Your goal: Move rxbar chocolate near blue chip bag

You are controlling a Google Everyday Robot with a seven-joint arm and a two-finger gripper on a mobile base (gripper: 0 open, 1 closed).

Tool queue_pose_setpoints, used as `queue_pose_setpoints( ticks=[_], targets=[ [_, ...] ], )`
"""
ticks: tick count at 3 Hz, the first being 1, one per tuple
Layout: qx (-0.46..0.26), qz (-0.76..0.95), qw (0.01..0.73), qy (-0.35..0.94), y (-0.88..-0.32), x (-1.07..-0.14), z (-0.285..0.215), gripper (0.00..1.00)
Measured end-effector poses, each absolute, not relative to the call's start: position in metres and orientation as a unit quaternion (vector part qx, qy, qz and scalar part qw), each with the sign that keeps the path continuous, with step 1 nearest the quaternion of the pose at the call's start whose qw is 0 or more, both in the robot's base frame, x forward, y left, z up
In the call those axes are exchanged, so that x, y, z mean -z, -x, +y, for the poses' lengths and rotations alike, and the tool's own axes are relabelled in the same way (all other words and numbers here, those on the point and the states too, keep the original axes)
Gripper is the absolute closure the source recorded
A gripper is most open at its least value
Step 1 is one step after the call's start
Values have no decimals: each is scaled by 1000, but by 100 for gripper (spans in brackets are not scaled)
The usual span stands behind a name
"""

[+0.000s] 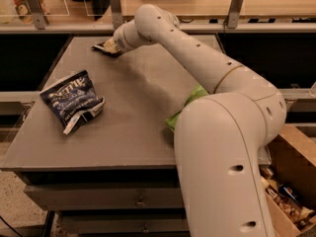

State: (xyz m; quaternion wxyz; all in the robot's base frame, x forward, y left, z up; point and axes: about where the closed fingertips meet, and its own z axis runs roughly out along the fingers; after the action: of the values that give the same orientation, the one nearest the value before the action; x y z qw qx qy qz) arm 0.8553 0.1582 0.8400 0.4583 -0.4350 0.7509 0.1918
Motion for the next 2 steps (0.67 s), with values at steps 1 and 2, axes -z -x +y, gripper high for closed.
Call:
queue_pose_setpoints(
  ticks=[1,2],
  targets=[
    [-205,742,462,441,-839,-852,152,100],
    [-221,735,452,454,-810,-860,145,100]
  ],
)
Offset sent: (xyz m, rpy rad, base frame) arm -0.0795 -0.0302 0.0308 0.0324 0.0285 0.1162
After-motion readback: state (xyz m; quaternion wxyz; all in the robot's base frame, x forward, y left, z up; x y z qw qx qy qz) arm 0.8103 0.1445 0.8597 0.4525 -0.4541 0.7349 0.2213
